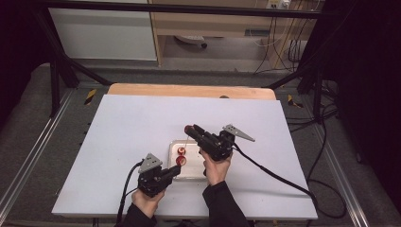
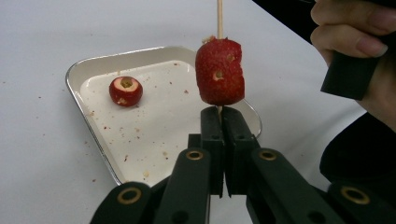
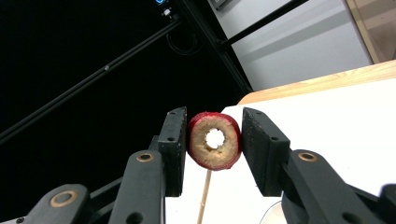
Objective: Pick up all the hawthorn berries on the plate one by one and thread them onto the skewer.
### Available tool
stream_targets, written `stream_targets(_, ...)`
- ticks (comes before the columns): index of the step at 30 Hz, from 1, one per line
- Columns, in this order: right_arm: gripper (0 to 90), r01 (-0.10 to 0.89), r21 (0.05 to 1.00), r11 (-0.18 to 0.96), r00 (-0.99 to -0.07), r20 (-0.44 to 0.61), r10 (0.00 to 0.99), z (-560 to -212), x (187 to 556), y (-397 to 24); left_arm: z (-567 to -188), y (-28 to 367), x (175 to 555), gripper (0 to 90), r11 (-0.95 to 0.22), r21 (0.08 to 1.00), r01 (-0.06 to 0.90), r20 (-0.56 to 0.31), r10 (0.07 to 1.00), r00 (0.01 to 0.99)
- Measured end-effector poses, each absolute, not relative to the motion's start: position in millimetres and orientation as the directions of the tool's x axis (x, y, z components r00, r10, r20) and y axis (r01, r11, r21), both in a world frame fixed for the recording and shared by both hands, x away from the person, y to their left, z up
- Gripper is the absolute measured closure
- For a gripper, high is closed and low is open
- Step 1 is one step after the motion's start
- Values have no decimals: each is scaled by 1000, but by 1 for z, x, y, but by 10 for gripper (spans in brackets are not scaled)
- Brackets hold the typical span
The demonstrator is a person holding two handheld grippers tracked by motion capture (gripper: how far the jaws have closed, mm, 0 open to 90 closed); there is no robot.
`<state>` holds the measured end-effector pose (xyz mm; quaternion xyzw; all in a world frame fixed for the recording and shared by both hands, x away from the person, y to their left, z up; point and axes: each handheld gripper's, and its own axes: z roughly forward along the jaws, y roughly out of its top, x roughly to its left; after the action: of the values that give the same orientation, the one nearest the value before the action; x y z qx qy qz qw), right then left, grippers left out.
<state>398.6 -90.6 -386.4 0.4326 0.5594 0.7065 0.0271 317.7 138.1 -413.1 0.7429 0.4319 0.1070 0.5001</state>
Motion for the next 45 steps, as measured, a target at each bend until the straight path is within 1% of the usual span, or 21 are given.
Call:
stream_targets(10, 622, 440, 814, -379, -623, 581, 524, -390, 395, -88, -416, 140, 317, 884, -79, 840, 536, -297, 760, 578)
stream_targets(12, 622, 456, 810, -369, -614, 587, 528, -388, 394, -89, -415, 143, 317, 883, -75, 835, 546, -303, 765, 569)
stream_targets(16, 624, 484, 801, -352, -603, 597, 529, -386, 395, -93, -414, 147, 318, 882, -91, 838, 538, -281, 773, 569)
stream_targets(20, 628, 503, 791, -348, -594, 609, 525, -389, 394, -92, -416, 141, 316, 884, -109, 836, 538, -272, 769, 578)
stream_targets(26, 629, 514, 792, -329, -611, 607, 508, -389, 394, -92, -416, 137, 315, 885, -192, 854, 484, -166, 780, 603)
stream_targets(29, 630, 534, 788, -307, -619, 611, 494, -388, 394, -93, -414, 138, 315, 885, -212, 861, 462, -133, 783, 608)
stream_targets(32, 631, 546, 787, -289, -621, 611, 492, -393, 392, -90, -413, 138, 318, 885, -220, 854, 472, -133, 783, 607)
stream_targets(37, 632, 532, 803, -271, -628, 588, 510, -397, 389, -88, -417, 138, 321, 885, -228, 842, 489, -140, 782, 607)
stream_targets(40, 632, 525, 809, -263, -631, 578, 518, -398, 386, -87, -419, 137, 320, 886, -236, 844, 482, -132, 779, 614)
stream_targets(45, 633, 545, 794, -269, -620, 598, 508, -400, 385, -89, -419, 136, 320, 886, -237, 845, 479, -135, 772, 621)
